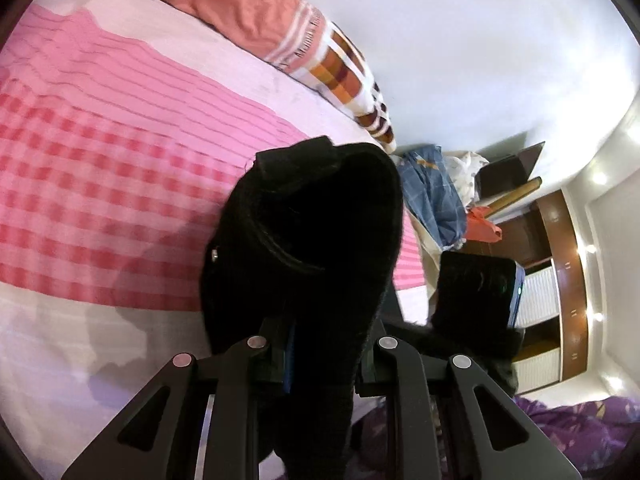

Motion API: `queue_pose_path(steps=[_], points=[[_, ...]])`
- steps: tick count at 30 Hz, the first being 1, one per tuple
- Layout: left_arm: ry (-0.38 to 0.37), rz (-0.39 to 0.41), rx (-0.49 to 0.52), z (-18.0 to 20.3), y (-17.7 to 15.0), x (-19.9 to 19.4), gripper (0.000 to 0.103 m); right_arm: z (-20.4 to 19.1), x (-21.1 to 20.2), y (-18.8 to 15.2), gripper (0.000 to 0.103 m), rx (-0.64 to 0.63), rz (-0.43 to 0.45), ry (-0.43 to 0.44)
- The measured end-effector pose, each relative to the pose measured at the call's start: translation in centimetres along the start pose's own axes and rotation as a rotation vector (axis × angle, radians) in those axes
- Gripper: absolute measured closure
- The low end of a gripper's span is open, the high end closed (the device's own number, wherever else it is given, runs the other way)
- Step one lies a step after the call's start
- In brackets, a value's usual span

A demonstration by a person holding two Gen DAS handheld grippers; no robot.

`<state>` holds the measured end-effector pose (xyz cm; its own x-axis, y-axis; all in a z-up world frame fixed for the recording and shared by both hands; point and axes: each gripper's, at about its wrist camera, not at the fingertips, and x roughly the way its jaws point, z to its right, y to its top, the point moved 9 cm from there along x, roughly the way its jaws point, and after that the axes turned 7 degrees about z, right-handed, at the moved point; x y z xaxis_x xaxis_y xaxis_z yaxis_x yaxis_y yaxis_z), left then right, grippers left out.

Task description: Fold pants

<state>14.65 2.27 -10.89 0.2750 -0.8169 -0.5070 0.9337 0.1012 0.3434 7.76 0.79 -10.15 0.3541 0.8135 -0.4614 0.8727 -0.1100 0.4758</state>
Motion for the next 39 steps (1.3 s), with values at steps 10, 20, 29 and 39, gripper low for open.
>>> queue_pose_path(steps=[10, 20, 29, 39], points=[[-0.126, -0.089, -0.02, 8.6, -1.5, 10.6, 0.082, 2.6, -8.5, 1.3, 0.001, -0.008, 0.117, -0.017], [-0.156, -0.231, -0.022, 12.3, -3.2, 24.1, 0.06, 12.8, -17.8, 2.4, 0.001, 0.142, 0.21, -0.044], [-0.081, -0.163, 0.092, 13.1, -2.7, 22.2, 0.052, 16.8, -18.5, 1.9, 0.0, 0.243, 0.226, -0.024], [0.275, -0.026, 0.305, 10.6, -3.3, 19.1, 0.047, 21.2, -17.8, 1.1, 0.082, 0.283, 0.16, -0.213]])
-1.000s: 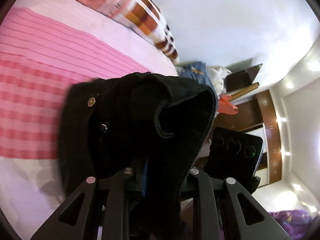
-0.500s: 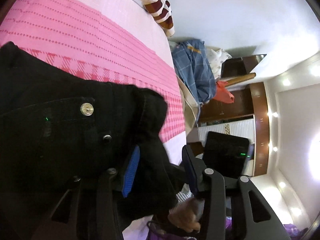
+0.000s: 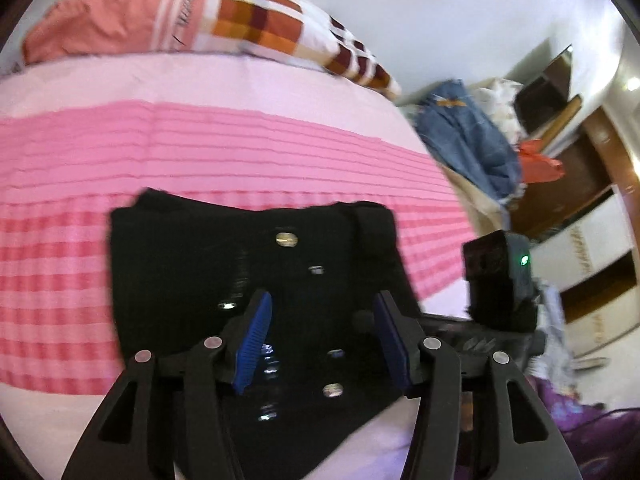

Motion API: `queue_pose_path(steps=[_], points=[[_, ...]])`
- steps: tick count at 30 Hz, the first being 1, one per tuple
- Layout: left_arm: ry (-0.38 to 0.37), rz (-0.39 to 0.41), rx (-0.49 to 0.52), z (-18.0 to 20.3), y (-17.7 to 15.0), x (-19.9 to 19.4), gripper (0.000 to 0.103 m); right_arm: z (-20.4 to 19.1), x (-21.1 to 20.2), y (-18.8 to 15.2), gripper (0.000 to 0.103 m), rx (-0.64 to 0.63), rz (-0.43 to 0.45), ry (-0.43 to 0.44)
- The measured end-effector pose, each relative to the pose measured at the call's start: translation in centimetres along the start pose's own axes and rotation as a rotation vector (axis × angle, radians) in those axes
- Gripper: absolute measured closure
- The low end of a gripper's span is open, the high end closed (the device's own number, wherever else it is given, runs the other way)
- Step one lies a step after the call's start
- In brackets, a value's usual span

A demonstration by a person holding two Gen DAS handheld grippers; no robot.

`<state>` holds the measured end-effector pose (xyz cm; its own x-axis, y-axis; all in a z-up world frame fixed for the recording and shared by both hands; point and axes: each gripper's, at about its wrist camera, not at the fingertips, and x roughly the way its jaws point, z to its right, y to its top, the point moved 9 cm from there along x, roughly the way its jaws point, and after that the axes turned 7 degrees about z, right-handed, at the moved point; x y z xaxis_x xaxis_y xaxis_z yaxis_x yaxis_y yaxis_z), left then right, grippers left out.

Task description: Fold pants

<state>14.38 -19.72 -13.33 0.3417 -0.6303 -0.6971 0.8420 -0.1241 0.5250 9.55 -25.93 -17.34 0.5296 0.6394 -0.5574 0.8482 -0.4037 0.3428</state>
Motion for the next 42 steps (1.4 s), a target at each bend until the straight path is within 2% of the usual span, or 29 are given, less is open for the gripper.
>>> queue_pose_path(steps=[2, 4, 9, 15, 19, 22, 27, 42], points=[[0.08, 0.018, 0.042, -0.6, -0.4, -0.3, 0.043, 0.7, -0.9, 0.0, 0.083, 0.037, 0.018, 0.015], [0.123, 0.02, 0.07, -1.1, -0.8, -0.5, 0.043, 0.6, -2.0, -0.2, 0.083, 0.071, 0.038, 0.047], [0.159, 0.017, 0.125, -0.7, -1.4, 0.1, 0.035, 2.1, -4.8, -0.9, 0.084, 0.127, 0.083, 0.058], [0.191, -0.01, 0.165, -0.4, -2.1, 1.2, 0.035, 4.4, -5.9, -0.7, 0.084, 0.18, 0.102, 0.059], [0.249, -0.012, 0.193, -0.9, -2.4, 1.6, 0.033, 3.8, -6.9, -0.8, 0.084, 0.146, 0.113, 0.063], [0.306, 0.008, 0.227, -1.3, -2.4, 1.4, 0.027, 4.1, -6.5, -0.7, 0.084, 0.129, 0.108, 0.044], [0.36, 0.035, 0.27, -1.4, -2.0, 1.0, 0.024, 6.2, -5.8, -1.0, 0.086, 0.194, 0.101, 0.06], [0.383, 0.036, 0.282, -1.8, -2.6, 0.9, 0.023, 6.3, -5.8, -1.1, 0.086, 0.203, 0.107, 0.055]])
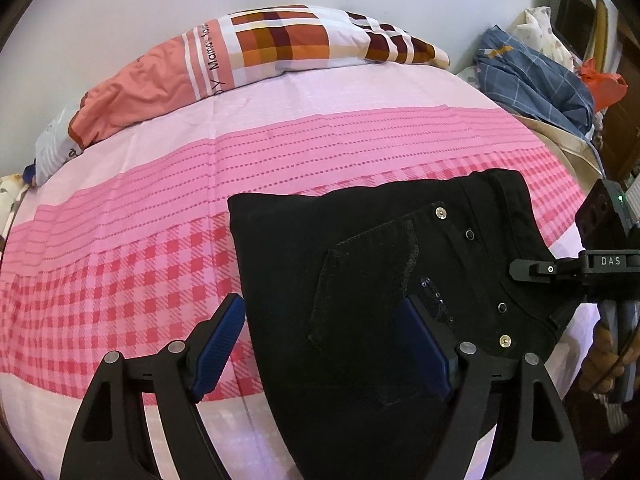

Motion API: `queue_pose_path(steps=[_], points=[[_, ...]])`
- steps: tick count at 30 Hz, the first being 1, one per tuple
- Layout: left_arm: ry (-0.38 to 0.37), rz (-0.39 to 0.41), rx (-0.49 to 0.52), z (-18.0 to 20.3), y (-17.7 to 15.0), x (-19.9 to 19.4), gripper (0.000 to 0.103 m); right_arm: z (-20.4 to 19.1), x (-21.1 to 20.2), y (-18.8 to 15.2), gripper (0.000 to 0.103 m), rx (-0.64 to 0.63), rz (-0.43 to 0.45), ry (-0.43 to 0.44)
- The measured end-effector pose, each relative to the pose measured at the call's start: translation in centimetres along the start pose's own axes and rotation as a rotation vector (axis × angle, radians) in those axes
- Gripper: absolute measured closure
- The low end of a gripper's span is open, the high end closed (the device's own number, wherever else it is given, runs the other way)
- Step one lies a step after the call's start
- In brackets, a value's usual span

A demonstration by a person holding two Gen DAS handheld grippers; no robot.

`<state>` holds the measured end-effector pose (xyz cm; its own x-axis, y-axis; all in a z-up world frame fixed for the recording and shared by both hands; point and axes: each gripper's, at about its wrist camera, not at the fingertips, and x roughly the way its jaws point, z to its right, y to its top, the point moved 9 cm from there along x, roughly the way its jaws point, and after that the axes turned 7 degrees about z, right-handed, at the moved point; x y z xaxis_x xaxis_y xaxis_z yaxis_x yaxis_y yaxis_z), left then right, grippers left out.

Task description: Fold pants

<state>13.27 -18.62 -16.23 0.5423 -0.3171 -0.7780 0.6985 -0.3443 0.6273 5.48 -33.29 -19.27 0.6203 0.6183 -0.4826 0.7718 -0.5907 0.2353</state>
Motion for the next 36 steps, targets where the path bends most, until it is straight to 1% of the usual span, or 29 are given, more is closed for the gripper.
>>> queue_pose_path(steps=[14, 16, 18, 20, 21, 24, 27, 29, 31, 34, 35, 36], points=[[0.042, 0.008, -0.005, -0.7, -0.4, -0.8, 0.023, 0.1, 0.0, -0.1, 0.086, -0.014, 0.002, -0.015], [0.067, 0.023, -0.005, -1.0, -0.4, -1.1, 0.023, 0.1, 0.1, -0.1, 0.087, -0.022, -0.001, -0.019], [0.096, 0.062, -0.003, -1.5, -0.3, -1.5, 0.023, 0.1, 0.1, -0.1, 0.087, -0.025, -0.003, -0.024], [0.1, 0.094, -0.015, -2.4, -0.4, -1.9, 0.023, 0.1, 0.2, 0.0, 0.087, -0.039, -0.006, -0.034], [0.099, 0.09, -0.029, -2.8, -0.5, -1.9, 0.023, -0.1, 0.2, 0.0, 0.087, -0.044, -0.007, -0.04], [0.066, 0.061, -0.106, -4.6, -1.3, -1.8, 0.023, -0.2, 0.3, 0.1, 0.086, -0.047, -0.009, -0.047], [-0.008, 0.047, -0.181, -5.9, -2.2, -1.8, 0.023, -0.2, 0.2, 0.0, 0.085, -0.051, -0.011, -0.053], [-0.048, 0.032, -0.221, -6.6, -2.7, -1.8, 0.023, -0.5, 0.2, 0.2, 0.081, -0.069, -0.017, -0.063], [-0.111, 0.004, -0.252, -6.7, -3.2, -1.4, 0.023, -0.7, 0.0, 0.4, 0.077, -0.095, -0.013, -0.081], [-0.189, -0.026, -0.29, -6.4, -3.7, -0.7, 0.023, -1.1, -1.3, 1.3, 0.067, -0.122, 0.022, -0.106], [-0.218, -0.033, -0.298, -6.2, -3.7, -0.4, 0.023, -1.2, -1.8, 1.8, 0.061, -0.132, 0.04, -0.115], [-0.247, -0.043, -0.301, -5.8, -3.7, -0.2, 0.023, -1.2, -2.3, 2.2, 0.051, -0.136, 0.054, -0.114]])
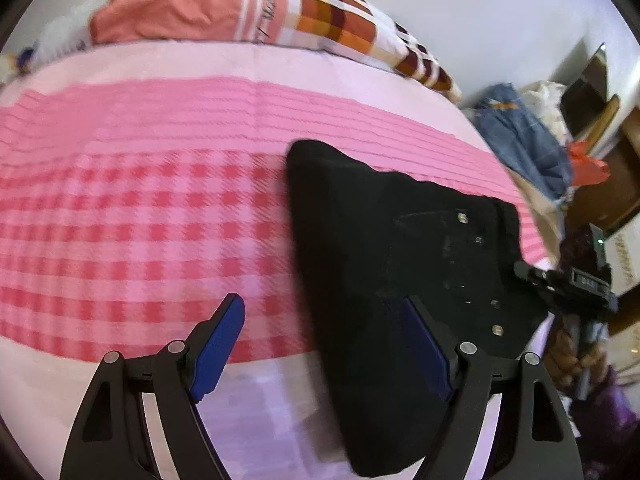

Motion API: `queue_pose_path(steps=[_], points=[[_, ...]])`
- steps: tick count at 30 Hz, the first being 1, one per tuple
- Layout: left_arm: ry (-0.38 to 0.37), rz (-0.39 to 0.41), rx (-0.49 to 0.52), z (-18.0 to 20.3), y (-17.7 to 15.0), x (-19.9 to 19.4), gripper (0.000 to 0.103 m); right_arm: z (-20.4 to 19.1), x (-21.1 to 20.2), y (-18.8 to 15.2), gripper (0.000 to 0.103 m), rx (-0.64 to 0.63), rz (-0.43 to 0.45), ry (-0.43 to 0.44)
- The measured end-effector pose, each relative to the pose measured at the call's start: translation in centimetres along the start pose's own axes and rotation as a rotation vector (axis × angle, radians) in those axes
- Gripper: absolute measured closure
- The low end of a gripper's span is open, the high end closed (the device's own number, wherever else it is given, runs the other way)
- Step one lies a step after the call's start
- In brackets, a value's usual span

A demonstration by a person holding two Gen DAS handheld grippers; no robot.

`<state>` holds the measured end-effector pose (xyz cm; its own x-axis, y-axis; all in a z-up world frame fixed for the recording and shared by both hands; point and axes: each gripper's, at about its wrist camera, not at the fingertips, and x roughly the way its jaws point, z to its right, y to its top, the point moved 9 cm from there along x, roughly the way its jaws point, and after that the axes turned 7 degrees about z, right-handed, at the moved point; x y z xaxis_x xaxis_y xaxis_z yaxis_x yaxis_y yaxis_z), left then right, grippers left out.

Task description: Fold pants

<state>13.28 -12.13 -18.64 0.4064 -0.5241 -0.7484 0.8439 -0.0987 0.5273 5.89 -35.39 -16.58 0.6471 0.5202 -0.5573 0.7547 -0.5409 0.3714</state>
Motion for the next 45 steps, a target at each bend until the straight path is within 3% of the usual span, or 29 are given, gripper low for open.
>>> queue_pose_path(steps=[2, 3, 14, 19, 24, 25, 27, 34, 39, 45], points=[[-0.019, -0.039, 0.0, 0.3, -0.3, 0.9, 0.023, 0.4, -1.1, 0.9, 0.035, 0.006, 0.032, 0.001], [-0.027, -0.063, 0.001, 0.4, -0.5, 1.4, 0.023, 0.7, -1.5, 1.3, 0.033, 0.011, 0.049, -0.006], [-0.174, -0.156, 0.063, 2.9, 0.0, 4.1, 0.023, 1.6, -0.2, 1.1, 0.033, -0.076, 0.005, -0.049], [-0.235, -0.169, 0.074, 3.5, 0.3, 4.6, 0.02, 0.0, 1.6, -0.2, 0.033, -0.126, -0.065, 0.002], [-0.316, -0.201, 0.039, 3.5, 0.8, 4.5, 0.013, -1.0, 2.2, -1.0, 0.034, -0.117, -0.154, 0.106], [-0.332, -0.205, 0.031, 3.4, 0.8, 4.3, 0.013, -0.9, 2.2, -1.0, 0.035, -0.126, -0.166, 0.113], [-0.356, -0.212, 0.024, 3.2, 0.8, 4.2, 0.013, -0.2, 2.2, -1.1, 0.049, -0.128, -0.187, 0.109], [-0.321, -0.217, 0.128, 3.8, 0.1, 4.0, 0.012, 0.6, 2.0, -0.5, 0.05, -0.077, -0.252, 0.1], [-0.354, -0.224, 0.154, 4.4, -0.1, 4.0, 0.0, 1.0, 1.8, -0.3, 0.05, -0.034, -0.247, 0.097], [-0.258, -0.203, 0.212, 5.2, -0.5, 4.6, 0.0, 0.5, 1.7, -0.8, 0.044, -0.061, -0.215, 0.082]])
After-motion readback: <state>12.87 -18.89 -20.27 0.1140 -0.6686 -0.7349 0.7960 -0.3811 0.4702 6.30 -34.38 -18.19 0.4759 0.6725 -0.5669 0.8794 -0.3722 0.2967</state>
